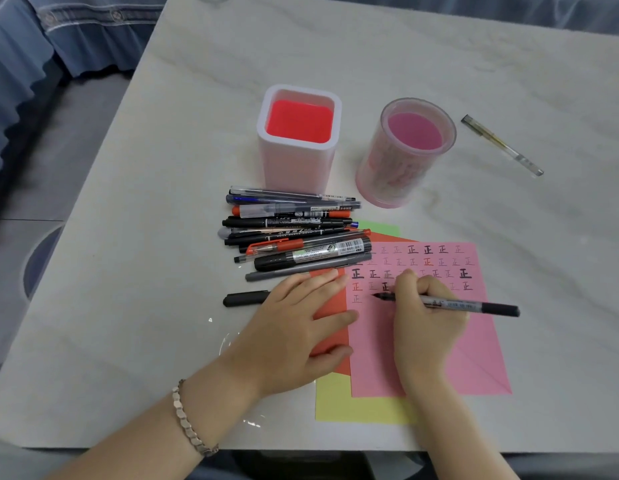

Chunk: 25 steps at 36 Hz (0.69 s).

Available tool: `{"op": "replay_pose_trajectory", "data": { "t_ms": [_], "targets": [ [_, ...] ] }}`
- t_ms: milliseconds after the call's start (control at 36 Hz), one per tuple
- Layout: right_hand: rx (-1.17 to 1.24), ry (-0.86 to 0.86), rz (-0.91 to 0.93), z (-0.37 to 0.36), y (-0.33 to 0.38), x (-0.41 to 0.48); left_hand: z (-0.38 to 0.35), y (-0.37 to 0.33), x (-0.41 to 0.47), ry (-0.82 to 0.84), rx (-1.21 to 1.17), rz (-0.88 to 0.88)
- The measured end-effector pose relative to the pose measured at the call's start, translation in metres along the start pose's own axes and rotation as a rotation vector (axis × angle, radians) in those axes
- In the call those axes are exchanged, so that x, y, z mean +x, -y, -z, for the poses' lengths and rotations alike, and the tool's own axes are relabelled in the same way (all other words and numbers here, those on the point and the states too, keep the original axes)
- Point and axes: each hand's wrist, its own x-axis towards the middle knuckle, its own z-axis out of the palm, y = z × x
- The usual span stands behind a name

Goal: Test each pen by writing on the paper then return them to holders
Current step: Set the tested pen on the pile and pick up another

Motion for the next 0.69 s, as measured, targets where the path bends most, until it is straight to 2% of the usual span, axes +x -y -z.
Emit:
{"op": "replay_pose_trajectory", "data": {
  "t_ms": [83,194,333,500,583,694],
  "targets": [
    [-0.004,0.026,-0.054,0.011,0.003,0.005,0.003,-0.001,-0.003,-0.126,0.04,0.012],
    [0.017,0.094,-0.074,0.026,0.009,0.012,0.013,0.002,-0.01,-0.257,0.127,0.178],
    [-0.028,0.156,-0.078,0.042,0.006,0.018,0.03,0.013,-0.019,-0.258,0.249,0.36],
    [-0.023,0.235,-0.07,0.049,0.007,0.021,0.033,0.026,-0.035,-0.18,0.242,0.389],
    [0.097,0.276,-0.133,0.05,0.012,0.019,0.036,0.019,-0.034,-0.164,0.139,0.442],
    [0.431,0.378,-0.347,0.052,0.027,0.014,0.051,-0.018,-0.015,-0.221,-0.363,0.6]
  ]
}}
